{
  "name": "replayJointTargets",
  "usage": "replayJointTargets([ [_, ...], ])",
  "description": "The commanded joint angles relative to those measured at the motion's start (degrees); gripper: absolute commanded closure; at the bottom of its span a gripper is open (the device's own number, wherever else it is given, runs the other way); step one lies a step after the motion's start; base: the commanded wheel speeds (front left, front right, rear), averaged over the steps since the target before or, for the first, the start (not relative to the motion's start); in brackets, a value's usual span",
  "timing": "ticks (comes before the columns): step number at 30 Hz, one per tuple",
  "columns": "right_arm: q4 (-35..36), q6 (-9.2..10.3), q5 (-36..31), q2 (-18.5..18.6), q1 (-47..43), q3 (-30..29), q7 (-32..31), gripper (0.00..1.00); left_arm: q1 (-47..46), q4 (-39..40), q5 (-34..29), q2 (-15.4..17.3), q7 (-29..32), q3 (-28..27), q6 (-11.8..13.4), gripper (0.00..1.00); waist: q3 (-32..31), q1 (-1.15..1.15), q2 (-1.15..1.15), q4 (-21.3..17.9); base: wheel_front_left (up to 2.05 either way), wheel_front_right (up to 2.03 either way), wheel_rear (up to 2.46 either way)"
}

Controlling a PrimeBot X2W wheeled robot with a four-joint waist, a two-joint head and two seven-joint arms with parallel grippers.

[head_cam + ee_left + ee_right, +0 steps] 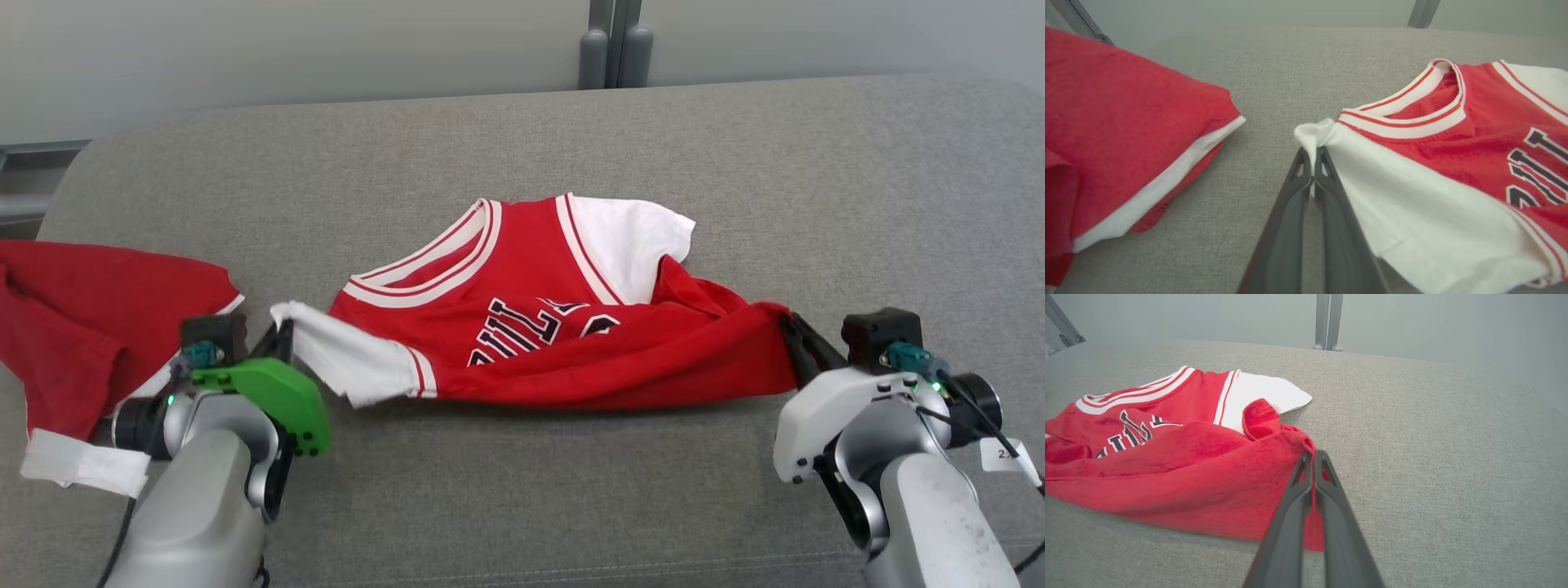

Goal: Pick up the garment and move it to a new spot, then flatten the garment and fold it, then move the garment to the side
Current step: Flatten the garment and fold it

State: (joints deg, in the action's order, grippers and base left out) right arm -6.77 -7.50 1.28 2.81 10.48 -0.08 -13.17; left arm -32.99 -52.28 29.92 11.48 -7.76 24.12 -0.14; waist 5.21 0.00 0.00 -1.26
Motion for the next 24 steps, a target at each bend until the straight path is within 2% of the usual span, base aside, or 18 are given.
replayJointTargets([
  [1,0.12,0.01,-0.82,0.15,1.3,0.21,0.32,1.0,-1.68,0.74,0.63,0.2,-0.77,-0.54,0.23,1.0,0.21,0.0,0.0,-0.12,0.0,0.0,0.0],
  [7,-2.44,0.01,3.75,0.63,10.61,2.3,-0.32,1.0,-8.61,4.61,0.2,0.1,-1.53,-1.13,0.88,1.0,2.48,0.0,0.0,-0.26,0.0,0.0,0.0],
  [11,-8.59,0.01,7.55,3.38,22.46,6.75,-0.39,1.0,-17.01,5.91,0.3,-0.34,-0.52,-1.77,1.95,1.0,6.83,0.0,0.0,-1.29,0.0,0.0,0.0],
  [18,-19.94,0.04,8.88,7.48,42.5,14.03,2.55,1.0,-33.63,9.82,-2.24,3.7,1.33,-1.98,0.5,1.0,17.15,0.0,0.0,-3.46,0.0,0.0,0.0],
  [24,-30.43,0.05,8.37,5.67,58.01,13.51,10.34,1.0,-46.05,13.28,-5.88,9.36,2.43,-0.74,-2.35,1.0,24.63,0.0,0.0,-5.89,0.0,0.0,0.0],
])
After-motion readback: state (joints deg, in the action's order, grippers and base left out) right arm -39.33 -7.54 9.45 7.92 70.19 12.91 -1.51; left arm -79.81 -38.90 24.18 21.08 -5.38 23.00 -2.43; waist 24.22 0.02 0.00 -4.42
